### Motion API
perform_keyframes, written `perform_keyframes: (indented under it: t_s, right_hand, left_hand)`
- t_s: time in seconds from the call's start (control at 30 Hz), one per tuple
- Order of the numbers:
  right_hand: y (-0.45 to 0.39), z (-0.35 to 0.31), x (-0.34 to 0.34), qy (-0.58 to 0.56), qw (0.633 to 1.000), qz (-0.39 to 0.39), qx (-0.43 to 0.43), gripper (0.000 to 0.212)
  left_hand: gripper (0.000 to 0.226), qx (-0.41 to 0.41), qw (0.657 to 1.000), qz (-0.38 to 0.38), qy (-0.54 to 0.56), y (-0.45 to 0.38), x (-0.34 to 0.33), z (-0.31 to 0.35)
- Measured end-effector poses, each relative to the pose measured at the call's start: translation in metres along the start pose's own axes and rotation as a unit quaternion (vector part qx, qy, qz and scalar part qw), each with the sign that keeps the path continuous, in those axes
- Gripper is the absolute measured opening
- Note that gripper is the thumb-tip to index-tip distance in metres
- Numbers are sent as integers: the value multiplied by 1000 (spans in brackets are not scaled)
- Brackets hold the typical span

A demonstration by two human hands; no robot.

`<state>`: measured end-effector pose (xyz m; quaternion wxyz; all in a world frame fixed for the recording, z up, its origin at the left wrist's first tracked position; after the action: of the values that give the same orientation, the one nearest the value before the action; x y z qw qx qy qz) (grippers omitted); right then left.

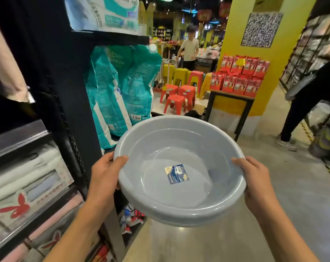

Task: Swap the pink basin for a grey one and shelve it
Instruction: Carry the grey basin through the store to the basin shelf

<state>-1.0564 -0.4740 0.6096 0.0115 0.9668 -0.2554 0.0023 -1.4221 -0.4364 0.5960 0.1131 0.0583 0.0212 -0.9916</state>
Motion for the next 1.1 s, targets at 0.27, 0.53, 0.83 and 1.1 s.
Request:
perform_keyframes:
  t_s: [0.27, 0.53, 0.83, 1.1]
  right_hand:
    - [12, -48, -4, -30, 999, -16, 36, 14]
    - [18, -57, -6, -40, 998, -6, 41, 14]
    - [41, -39, 66, -44, 991, 127, 11, 12]
    - [81, -30, 203, -52, 958, 279, 36, 11]
  left_hand:
    - [10, -37, 998, -20, 45, -11, 1, 44]
    - [15, -36, 996, -48, 62, -20, -1, 54]
    - [37, 15, 986, -157, 50, -30, -78, 30]
    - [42, 8, 953, -304, 6, 7, -238, 11]
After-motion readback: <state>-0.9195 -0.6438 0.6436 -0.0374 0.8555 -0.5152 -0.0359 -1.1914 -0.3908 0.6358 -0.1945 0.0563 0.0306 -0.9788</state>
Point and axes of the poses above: each hand's wrist, its own y-axis away from the middle knuckle, its own x-axis out of the back of the hand, z = x × y, the point moved 5 cm from there along -y, towards the middle knuckle, and after that the axes turned 1 degree about y, right-handed, at the moved point
